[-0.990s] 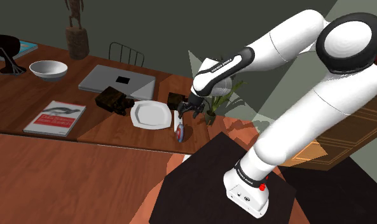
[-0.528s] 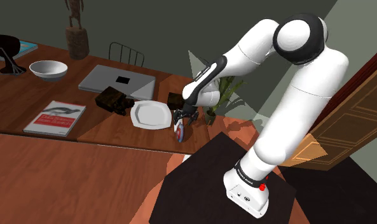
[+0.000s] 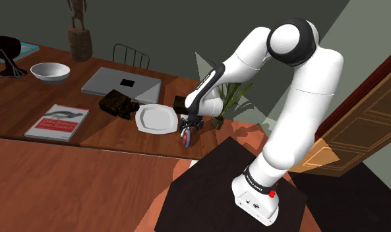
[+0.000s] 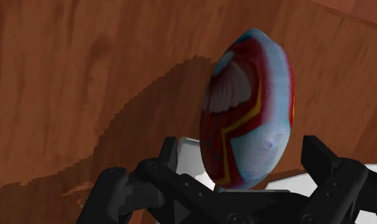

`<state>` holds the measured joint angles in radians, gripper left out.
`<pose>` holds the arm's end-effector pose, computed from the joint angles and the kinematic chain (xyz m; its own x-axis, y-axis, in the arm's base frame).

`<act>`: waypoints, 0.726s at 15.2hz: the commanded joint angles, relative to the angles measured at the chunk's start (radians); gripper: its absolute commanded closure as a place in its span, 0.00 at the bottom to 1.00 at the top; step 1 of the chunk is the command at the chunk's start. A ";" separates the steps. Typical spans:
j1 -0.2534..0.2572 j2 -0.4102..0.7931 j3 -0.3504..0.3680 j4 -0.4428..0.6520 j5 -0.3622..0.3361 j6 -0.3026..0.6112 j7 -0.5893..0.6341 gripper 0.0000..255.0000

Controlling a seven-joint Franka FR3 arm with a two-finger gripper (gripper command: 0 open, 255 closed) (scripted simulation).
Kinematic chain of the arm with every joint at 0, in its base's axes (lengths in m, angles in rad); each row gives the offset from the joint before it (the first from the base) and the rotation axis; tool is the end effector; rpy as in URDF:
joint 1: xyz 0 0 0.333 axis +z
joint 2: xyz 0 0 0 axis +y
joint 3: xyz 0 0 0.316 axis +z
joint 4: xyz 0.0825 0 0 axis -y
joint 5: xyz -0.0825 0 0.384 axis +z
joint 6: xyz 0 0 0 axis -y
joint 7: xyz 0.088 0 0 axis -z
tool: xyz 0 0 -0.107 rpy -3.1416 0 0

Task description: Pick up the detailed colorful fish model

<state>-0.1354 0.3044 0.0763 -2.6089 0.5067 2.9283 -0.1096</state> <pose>0.4202 -0.0529 0.1466 0.9014 -0.4330 -0.0085 -0.4302 -0.8930 -0.1319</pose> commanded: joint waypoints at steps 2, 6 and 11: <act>-0.004 0.006 0.005 0.000 0.006 0.007 -0.006 1.00; -0.003 0.005 0.004 0.000 0.005 0.006 -0.004 1.00; 0.004 -0.011 -0.006 -0.004 -0.006 -0.007 0.005 1.00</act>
<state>-0.1360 0.3014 0.0754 -2.6102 0.5065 2.9273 -0.1106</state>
